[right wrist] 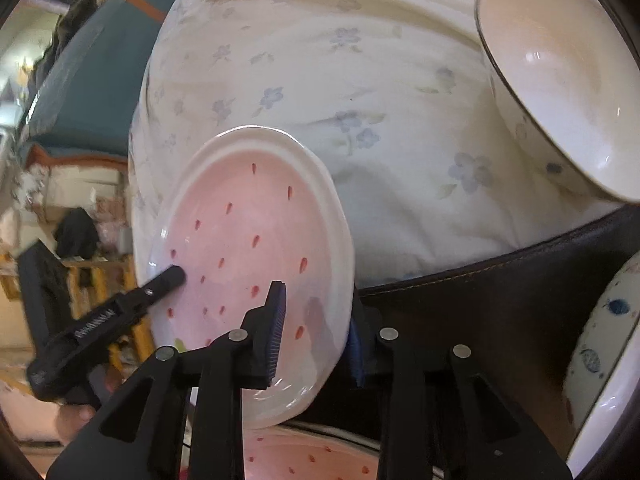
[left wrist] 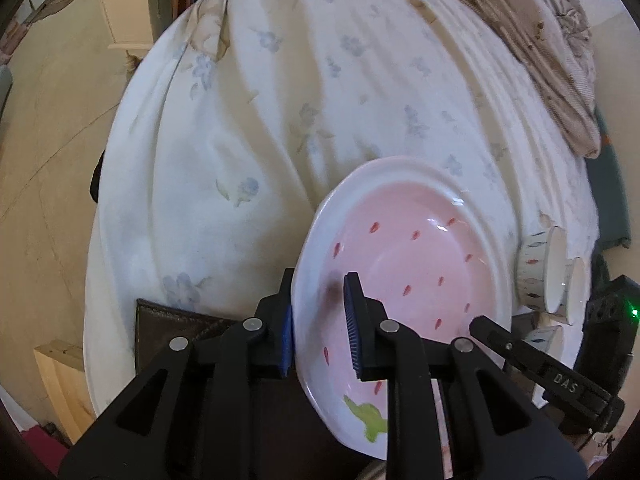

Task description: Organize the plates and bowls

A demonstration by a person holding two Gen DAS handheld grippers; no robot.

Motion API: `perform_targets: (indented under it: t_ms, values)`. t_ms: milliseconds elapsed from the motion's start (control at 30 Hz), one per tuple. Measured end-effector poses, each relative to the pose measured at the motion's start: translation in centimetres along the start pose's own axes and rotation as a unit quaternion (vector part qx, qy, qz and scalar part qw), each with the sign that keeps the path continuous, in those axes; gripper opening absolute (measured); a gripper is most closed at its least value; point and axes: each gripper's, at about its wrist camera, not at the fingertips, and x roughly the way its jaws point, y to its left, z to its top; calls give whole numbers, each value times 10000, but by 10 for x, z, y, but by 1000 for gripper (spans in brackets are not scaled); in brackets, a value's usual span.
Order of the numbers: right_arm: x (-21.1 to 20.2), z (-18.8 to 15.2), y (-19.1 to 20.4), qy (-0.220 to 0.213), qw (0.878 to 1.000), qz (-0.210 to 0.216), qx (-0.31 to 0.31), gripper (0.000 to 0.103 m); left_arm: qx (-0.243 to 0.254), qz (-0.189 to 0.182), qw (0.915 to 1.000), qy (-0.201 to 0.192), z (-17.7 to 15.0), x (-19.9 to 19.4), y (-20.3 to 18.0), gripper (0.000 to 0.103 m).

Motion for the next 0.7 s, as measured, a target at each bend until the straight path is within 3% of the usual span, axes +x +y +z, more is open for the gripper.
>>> perform_targets:
  t_ms: [333,700]
  values:
    - [-55,-13,13,-423,9976,181,-513,32,440,-176,9970,-616,-20,-65,-34,17]
    - [-131,-55,13,-888,9926,397,-730,32,844,-290,9949,-474,-82,-100,-64,19]
